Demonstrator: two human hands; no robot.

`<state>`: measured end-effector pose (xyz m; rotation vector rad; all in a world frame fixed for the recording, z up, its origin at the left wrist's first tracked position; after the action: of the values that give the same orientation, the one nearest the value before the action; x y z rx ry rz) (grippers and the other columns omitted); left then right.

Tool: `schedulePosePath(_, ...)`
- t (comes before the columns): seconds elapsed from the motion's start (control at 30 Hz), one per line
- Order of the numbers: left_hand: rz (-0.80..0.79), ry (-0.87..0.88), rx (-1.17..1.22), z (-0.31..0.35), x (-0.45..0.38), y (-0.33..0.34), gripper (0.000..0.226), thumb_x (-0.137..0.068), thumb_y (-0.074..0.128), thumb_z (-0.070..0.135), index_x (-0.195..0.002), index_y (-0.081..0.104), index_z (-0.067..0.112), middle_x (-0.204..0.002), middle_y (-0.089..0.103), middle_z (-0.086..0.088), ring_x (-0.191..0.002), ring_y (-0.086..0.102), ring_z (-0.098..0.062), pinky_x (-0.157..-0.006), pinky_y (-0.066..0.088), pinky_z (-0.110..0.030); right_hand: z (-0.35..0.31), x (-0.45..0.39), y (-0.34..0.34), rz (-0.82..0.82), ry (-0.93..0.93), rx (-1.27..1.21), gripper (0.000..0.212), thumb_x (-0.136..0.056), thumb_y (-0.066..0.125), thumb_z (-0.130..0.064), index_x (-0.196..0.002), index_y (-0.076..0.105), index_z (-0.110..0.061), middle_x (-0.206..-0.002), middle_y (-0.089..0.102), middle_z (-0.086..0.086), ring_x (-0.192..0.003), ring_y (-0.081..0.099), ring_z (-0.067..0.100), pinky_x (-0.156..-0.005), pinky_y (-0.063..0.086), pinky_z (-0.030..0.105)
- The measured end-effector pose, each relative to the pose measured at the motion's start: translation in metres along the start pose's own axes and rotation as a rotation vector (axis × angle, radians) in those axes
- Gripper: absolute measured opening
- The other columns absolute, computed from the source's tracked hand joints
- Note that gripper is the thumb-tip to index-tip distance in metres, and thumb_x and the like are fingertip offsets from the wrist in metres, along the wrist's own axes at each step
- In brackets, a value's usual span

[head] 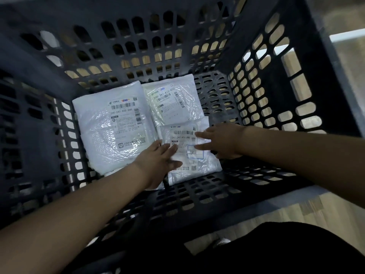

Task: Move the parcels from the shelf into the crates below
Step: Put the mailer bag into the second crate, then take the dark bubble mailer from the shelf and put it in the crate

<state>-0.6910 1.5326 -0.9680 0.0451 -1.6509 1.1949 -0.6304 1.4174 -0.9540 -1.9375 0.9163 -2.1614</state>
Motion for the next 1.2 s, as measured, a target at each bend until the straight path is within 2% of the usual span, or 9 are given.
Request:
schedulePosePath(0.1, -0.049, -0.059, 0.065, 0.0, 0.032, -0.015, 0.067, -0.095, 0.046, 0.029, -0.15, 0.008, 0.033, -0.158, -0.007, -0.009, -0.145, -0.004, -0.028, -0.116, -0.001, -0.044, -0.005, 0.017, -0.015, -0.002, 0.091, -0.121, 0.068, -0.098, 0.044, -0.043, -0.152, 0.005, -0.03, -0.16, 0.0, 0.005, -0.145, 0.014, 0.026, -0.112, 0.029, 0.044)
schedulePosePath(0.23, -0.108, -0.176, 0.133, -0.013, 0.114, -0.053, 0.065, -0.094, 0.047, 0.026, -0.149, 0.014, 0.031, -0.158, -0.003, -0.006, -0.145, 0.005, -0.027, -0.116, 0.005, -0.047, -0.012, 0.072, -0.049, 0.045, 0.243, -0.544, 0.06, -0.099, 0.035, -0.047, -0.151, 0.017, -0.024, -0.157, 0.015, 0.007, -0.142, 0.02, 0.033, -0.109, 0.032, 0.05)
schedulePosePath(0.37, -0.173, -0.296, 0.163, -0.029, 0.215, -0.107, 0.063, -0.096, 0.041, 0.031, -0.15, 0.009, 0.032, -0.158, 0.005, -0.008, -0.145, 0.006, -0.027, -0.116, 0.008, -0.046, -0.03, 0.158, -0.107, 0.079, 0.259, -0.635, 0.059, -0.099, 0.034, -0.047, -0.15, 0.019, -0.023, -0.154, 0.021, 0.008, -0.14, 0.023, 0.032, -0.107, 0.034, 0.049)
schedulePosePath(0.47, -0.095, -0.401, 0.247, -0.045, 0.293, -0.167, 0.055, -0.095, 0.04, 0.033, -0.147, 0.022, 0.029, -0.153, 0.02, -0.008, -0.142, 0.016, -0.026, -0.114, 0.015, -0.044, -0.038, 0.233, -0.16, 0.088, 0.25, -0.681, 0.057, -0.099, 0.036, -0.044, -0.15, 0.021, -0.022, -0.155, 0.022, 0.007, -0.141, 0.023, 0.028, -0.108, 0.033, 0.044)
schedulePosePath(0.6, 0.031, -0.561, 0.377, -0.064, 0.399, -0.252, 0.053, -0.094, 0.04, 0.041, -0.144, 0.029, 0.026, -0.147, 0.033, -0.007, -0.136, 0.027, -0.027, -0.113, 0.015, -0.045, -0.04, 0.329, -0.238, 0.149, 0.286, -0.764, 0.057, -0.099, 0.041, -0.04, -0.149, 0.024, -0.019, -0.152, 0.028, 0.007, -0.138, 0.029, 0.028, -0.108, 0.034, 0.04)
schedulePosePath(0.77, 0.181, -0.711, 0.581, -0.072, 0.509, -0.329, 0.058, -0.094, 0.041, 0.041, -0.147, 0.023, 0.025, -0.151, 0.026, -0.008, -0.137, 0.027, -0.028, -0.114, 0.011, -0.046, -0.047, 0.422, -0.332, 0.256, 0.302, -0.861, 0.056, -0.1, 0.04, -0.038, -0.15, 0.022, -0.02, -0.152, 0.029, 0.005, -0.135, 0.034, 0.028, -0.103, 0.04, 0.04)
schedulePosePath(0.97, 0.328, -0.818, 0.714, -0.082, 0.601, -0.364, 0.06, -0.094, 0.044, 0.041, -0.147, 0.019, 0.028, -0.154, 0.019, -0.008, -0.141, 0.02, -0.028, -0.114, 0.013, -0.046, -0.051, 0.487, -0.428, 0.44, 0.313, -0.813, 0.053, -0.099, 0.042, -0.037, -0.145, 0.031, -0.015, -0.148, 0.034, 0.009, -0.133, 0.033, 0.03, -0.104, 0.038, 0.041)
schedulePosePath(1.1, 0.418, -0.884, 0.671, -0.114, 0.652, -0.387, 0.059, -0.094, 0.042, 0.043, -0.147, 0.021, 0.026, -0.152, 0.024, -0.009, -0.139, 0.025, -0.027, -0.114, 0.017, -0.045, -0.05, 0.515, -0.491, 0.564, 0.316, -0.753, 0.052, -0.097, 0.044, -0.037, -0.143, 0.035, -0.015, -0.145, 0.038, 0.008, -0.131, 0.036, 0.029, -0.103, 0.038, 0.04)
schedulePosePath(1.2, 0.525, -0.94, 0.609, -0.147, 0.692, -0.415, 0.059, -0.095, 0.04, 0.043, -0.148, 0.02, 0.025, -0.154, 0.021, -0.009, -0.14, 0.022, -0.026, -0.114, 0.017, -0.043, -0.045, 0.537, -0.549, 0.684, 0.317, -0.677, 0.05, -0.096, 0.045, -0.035, -0.141, 0.038, -0.015, -0.144, 0.039, 0.007, -0.131, 0.037, 0.027, -0.101, 0.04, 0.039)
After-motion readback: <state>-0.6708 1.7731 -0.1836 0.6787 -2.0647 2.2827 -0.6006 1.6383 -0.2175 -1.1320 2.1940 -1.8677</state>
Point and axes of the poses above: each hand's wrist, its own x-axis away from the middle knuckle, its own y-axis out of the palm, z = x × y, the point moved 9 cm from there along -x, towards the middle knuckle
